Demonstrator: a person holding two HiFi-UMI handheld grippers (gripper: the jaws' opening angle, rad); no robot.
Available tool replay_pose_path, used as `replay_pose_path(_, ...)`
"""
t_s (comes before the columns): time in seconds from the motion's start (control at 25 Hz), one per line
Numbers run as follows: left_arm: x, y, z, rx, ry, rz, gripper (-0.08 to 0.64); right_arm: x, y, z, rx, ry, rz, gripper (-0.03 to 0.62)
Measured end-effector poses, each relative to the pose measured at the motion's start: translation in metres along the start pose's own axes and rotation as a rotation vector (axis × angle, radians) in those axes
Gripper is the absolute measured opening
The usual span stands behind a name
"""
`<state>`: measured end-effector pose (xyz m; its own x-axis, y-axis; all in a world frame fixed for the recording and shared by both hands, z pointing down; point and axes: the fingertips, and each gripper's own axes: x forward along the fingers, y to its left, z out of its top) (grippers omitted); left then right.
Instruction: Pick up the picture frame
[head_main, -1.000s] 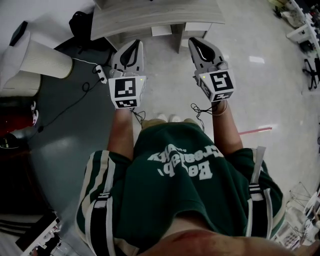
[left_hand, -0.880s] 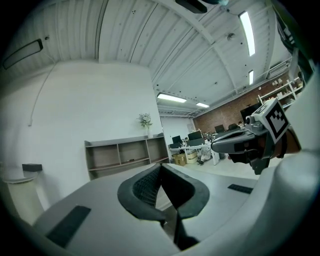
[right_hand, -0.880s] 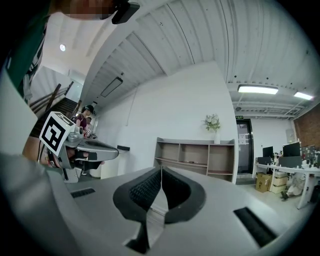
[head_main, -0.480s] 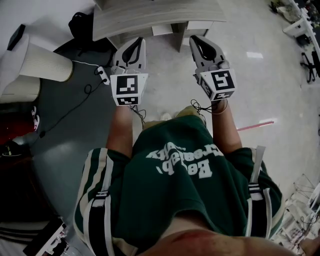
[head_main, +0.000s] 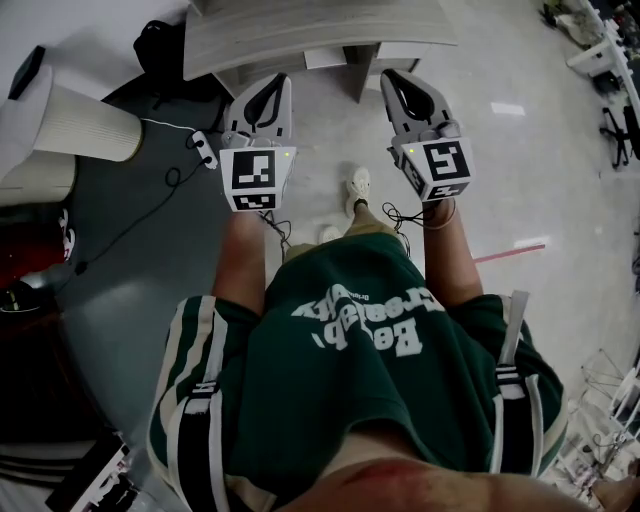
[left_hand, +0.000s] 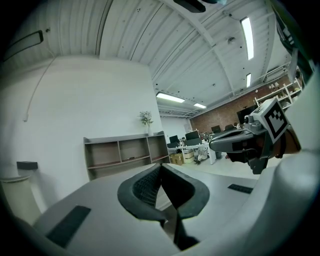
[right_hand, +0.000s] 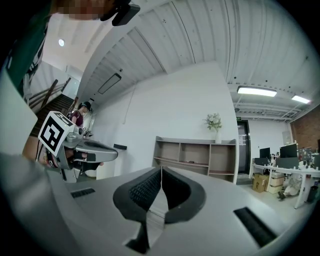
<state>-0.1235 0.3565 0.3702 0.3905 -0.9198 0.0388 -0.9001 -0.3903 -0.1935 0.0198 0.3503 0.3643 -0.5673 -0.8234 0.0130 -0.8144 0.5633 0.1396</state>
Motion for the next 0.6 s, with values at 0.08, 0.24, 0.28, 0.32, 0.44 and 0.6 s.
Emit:
replay_pose_path(0.08, 0.010, 0.008, -0.001, 0.001, 0.004, 0.010, 0.017, 0.014, -0.005, -0.002, 0.005, -0.002, 0.010, 0.034)
replay_pose_path(0.24, 0.037, 0.022, -0.003, 0.012, 0.014, 0.023, 0.017, 0.048, -0.021, -0.003, 0.030, -0.017, 0.038, 0.034)
replay_pose_path(0.28, 0.045, 0.026, -0.003, 0.014, 0.017, 0.028, 0.017, 0.057, -0.026, -0.004, 0.030, -0.020, 0.046, 0.034)
replay_pose_path(0.32, 0.054, 0.030, -0.003, 0.016, 0.019, 0.032, 0.018, 0.066, -0.031, -0.005, 0.027, -0.018, 0.055, 0.034)
replay_pose_path(0.44, 0.086, 0.042, -0.001, 0.015, 0.018, 0.037, 0.017, 0.096, -0.051, -0.008, 0.011, -0.006, 0.073, 0.034)
replay_pose_path(0.6, 0.133, 0.057, 0.005, -0.001, 0.013, 0.039, 0.017, 0.138, -0.080, -0.003, -0.007, -0.028, 0.097, 0.034)
